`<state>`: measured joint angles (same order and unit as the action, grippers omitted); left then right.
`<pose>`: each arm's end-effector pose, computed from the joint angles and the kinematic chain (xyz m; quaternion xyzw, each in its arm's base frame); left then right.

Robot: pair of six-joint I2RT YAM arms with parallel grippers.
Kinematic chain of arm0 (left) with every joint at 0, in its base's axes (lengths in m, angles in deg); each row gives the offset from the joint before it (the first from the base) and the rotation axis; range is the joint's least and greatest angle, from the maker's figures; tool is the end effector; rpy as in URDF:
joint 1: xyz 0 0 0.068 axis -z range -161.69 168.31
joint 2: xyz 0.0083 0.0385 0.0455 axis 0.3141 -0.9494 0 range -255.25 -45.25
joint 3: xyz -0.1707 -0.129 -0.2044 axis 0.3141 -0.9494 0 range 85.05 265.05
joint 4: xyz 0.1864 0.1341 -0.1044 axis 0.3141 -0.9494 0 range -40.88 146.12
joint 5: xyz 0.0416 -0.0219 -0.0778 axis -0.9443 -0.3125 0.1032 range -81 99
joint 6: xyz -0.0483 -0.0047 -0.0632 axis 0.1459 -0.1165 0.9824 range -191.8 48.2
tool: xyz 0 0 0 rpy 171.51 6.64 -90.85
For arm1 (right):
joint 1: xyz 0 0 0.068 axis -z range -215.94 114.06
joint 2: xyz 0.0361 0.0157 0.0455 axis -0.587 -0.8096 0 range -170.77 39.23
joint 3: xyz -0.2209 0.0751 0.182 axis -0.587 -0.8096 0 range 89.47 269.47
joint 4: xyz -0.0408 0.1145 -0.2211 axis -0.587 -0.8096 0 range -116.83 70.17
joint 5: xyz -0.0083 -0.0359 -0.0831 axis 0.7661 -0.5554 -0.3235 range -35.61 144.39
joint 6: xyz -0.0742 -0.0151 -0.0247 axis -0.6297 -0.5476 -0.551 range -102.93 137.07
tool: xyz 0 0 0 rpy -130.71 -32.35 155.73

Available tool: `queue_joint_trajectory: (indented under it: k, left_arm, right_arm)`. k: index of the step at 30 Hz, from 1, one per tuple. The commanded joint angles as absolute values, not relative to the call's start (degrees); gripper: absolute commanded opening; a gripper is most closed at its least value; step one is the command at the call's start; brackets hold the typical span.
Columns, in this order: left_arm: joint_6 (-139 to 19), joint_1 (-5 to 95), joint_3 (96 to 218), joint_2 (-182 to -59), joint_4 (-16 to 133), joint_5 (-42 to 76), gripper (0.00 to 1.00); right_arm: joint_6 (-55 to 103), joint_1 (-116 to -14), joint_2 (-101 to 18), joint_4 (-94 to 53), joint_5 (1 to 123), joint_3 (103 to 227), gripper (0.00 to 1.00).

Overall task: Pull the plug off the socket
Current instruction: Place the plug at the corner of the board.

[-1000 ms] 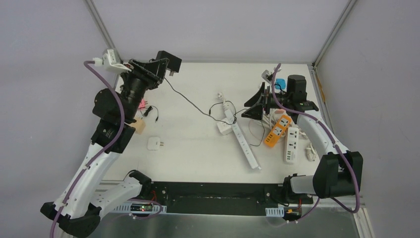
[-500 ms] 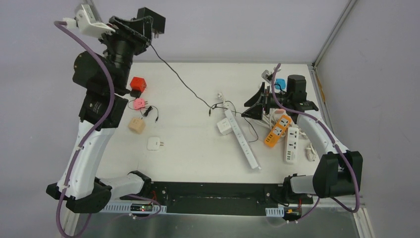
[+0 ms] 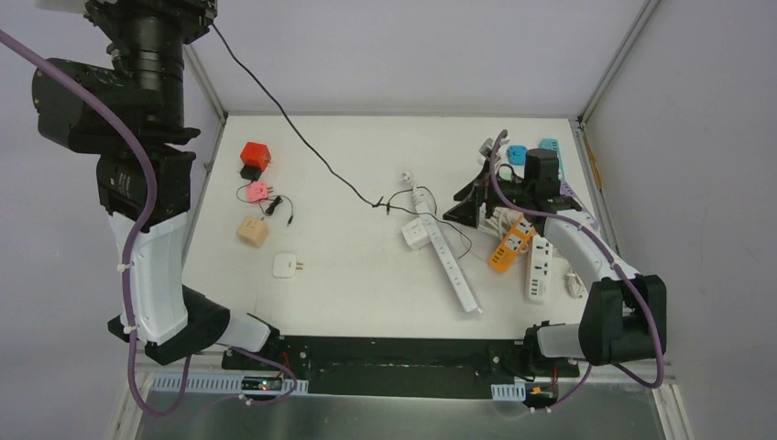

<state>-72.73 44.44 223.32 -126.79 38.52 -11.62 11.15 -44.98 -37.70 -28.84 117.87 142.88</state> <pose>0.1576 -0.0504 0.7148 -0.0583 0.4487 -0.1188 0.8838 0.2696 0.1049 0.2987 -0.3478 0.7065 0.4722 0.3961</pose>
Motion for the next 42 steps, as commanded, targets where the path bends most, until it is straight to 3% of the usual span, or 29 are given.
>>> queue_joint_trajectory:
  k: [1,11,25,32,42]
  left_arm:
    - [-77.03,43.89,225.7,-126.6,38.88,-14.0,0.0]
    - [-78.36,43.89,218.63,-125.01,39.35,-15.09,0.0]
    - [-80.79,43.89,220.03,-124.45,38.72,-14.95,0.0]
    - [-80.7,43.89,220.22,-124.15,38.54,-14.48,0.0]
    - [-78.8,43.89,219.84,-125.1,38.12,-13.27,0.0]
  right_arm:
    - [5.3,-46.07,-36.72,-21.62,113.69,139.16,1.0]
    - [-2.87,-51.2,-44.57,-20.85,98.78,137.61,1.0]
    - [-1.97,-52.56,-50.1,-24.69,89.36,141.72,0.68]
    - [-13.25,-50.04,-48.75,-38.09,93.06,146.03,0.68]
    - [-16.06,-46.67,-50.29,-43.66,96.53,147.64,0.67]
